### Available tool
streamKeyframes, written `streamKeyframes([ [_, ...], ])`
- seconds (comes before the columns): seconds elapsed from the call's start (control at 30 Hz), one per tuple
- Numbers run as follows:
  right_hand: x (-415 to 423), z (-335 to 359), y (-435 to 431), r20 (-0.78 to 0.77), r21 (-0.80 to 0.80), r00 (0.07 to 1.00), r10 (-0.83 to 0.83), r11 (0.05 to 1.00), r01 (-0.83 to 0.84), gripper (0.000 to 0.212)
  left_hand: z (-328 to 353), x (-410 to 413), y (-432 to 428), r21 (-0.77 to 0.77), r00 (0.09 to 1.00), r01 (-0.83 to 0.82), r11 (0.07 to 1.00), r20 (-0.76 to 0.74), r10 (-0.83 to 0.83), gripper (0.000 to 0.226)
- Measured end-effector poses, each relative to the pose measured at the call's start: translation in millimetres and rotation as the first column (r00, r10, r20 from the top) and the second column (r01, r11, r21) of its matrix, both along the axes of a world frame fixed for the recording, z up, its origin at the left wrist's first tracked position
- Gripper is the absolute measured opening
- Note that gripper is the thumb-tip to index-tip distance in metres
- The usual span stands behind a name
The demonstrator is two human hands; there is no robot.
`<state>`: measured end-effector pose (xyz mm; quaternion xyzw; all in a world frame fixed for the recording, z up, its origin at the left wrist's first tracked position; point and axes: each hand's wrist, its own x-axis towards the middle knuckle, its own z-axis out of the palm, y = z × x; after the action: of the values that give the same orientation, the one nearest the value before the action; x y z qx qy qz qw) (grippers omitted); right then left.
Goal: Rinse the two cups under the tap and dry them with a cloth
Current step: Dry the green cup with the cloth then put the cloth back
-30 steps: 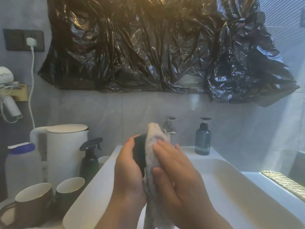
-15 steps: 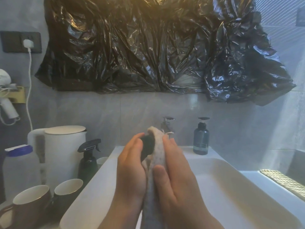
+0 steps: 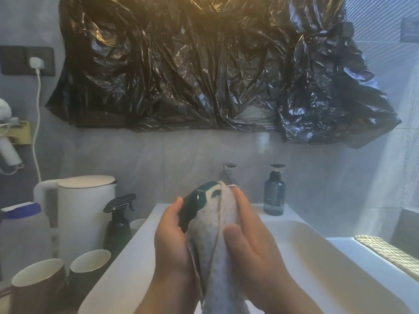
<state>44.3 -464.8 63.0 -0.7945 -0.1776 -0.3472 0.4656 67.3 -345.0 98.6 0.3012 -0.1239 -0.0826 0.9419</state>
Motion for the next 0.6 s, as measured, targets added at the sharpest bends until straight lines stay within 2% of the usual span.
streamKeyframes([
  [0.1, 1.6, -3.1, 6.5, -0.004, -0.010, 1.000, 0.004, 1.000, -0.004, 0.090, 2.9, 7.6, 7.1, -0.085, 0.984, -0.161, 0.983, -0.091, 0.153, 0.038],
  [0.2, 2.4, -4.8, 14.4, 0.039, -0.012, 0.999, -0.037, 0.999, 0.037, 0.076, 1.4, 13.1, 9.8, -0.189, 0.971, -0.226, 0.956, -0.127, 0.205, 0.036],
  [0.33, 2.1, -19.9, 36.1, 0.097, 0.065, 0.983, -0.158, 0.986, 0.152, 0.052, 2.9, 10.4, 7.1, -0.296, 0.939, -0.337, 0.894, -0.177, 0.296, 0.050],
  [0.4, 0.4, -26.6, 45.2, 0.139, 0.130, 0.965, -0.221, 0.970, 0.204, 0.045, 4.1, 8.1, 7.0, -0.322, 0.934, -0.355, 0.878, -0.152, 0.322, 0.054],
  [0.5, -5.2, -23.6, 49.9, 0.172, 0.208, 0.972, -0.161, 0.970, 0.124, 0.053, 1.0, 10.7, 13.4, -0.306, 0.951, -0.308, 0.901, -0.079, 0.298, 0.070],
  [0.6, -11.4, -15.1, 46.0, 0.229, 0.165, 0.973, -0.027, 0.986, -0.011, 0.056, 2.2, 14.8, 16.3, -0.197, 0.972, -0.211, 0.957, 0.060, 0.227, 0.042],
])
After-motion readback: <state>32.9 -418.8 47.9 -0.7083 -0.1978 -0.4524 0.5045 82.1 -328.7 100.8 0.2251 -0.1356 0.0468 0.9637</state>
